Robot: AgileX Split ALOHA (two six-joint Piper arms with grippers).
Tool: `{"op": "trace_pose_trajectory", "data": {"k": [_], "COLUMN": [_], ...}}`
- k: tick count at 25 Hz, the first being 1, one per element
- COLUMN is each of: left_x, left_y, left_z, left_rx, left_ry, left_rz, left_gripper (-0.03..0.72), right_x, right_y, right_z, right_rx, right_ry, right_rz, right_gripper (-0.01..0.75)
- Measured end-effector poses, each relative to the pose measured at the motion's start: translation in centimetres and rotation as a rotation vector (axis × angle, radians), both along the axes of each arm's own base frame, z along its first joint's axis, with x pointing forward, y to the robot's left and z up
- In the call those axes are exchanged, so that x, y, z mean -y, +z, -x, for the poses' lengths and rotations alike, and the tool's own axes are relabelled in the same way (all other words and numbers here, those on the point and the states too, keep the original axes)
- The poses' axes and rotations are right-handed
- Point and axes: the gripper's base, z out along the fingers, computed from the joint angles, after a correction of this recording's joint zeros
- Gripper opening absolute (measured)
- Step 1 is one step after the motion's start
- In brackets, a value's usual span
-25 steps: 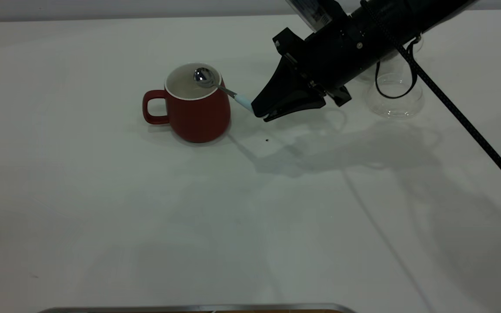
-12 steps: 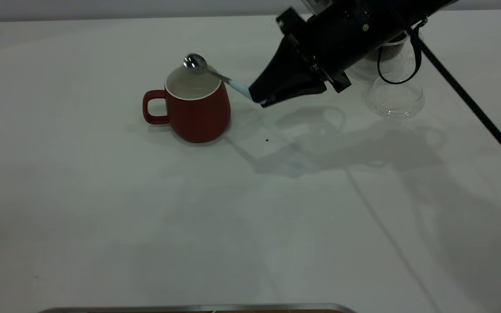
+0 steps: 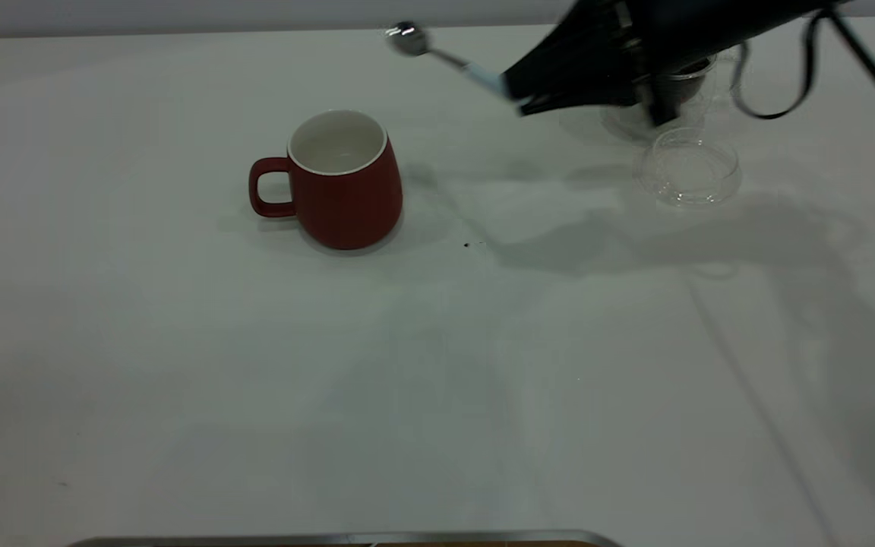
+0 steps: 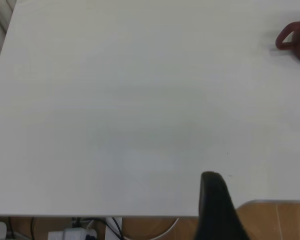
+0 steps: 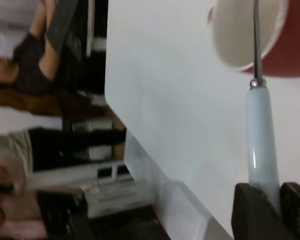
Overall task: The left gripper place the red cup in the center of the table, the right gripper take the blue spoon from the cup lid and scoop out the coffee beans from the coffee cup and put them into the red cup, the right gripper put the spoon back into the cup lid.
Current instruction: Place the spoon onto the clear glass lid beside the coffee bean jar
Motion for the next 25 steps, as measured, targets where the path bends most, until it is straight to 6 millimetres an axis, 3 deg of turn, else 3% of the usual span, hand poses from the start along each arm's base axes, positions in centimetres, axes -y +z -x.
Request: {"op": "trace_pose_trajectory", "data": {"k": [7,12,19,25], "left_x": [0.0,0.0,0.0,0.0], "left_y": [0.0,0.0,0.0,0.0], "left_z": [0.0,0.0,0.0,0.0], "left_rx": [0.0,0.0,0.0,0.0], "left_ry": [0.0,0.0,-0.002,-0.002], "left_rz": [0.0,0.0,-0.002,-0.002], "left_gripper": [0.515,0.515,0.515,0.515], "right_x": [7.3,11.1,14.2,14.8], "right_y": [-0.4,-0.8,-1.2,-1.6], "right_z": [-0.9,-0.6,0.1,0.4], "right_rx": [-0.064,-0.121,-0.213,-0.307], "right_ry": [-0.135,-0.182,-0.234,-0.271], "right_rz": [0.042,0.096,0.14,0.184], "right_gripper": [0.103,0.103,0.103,0.103]}}
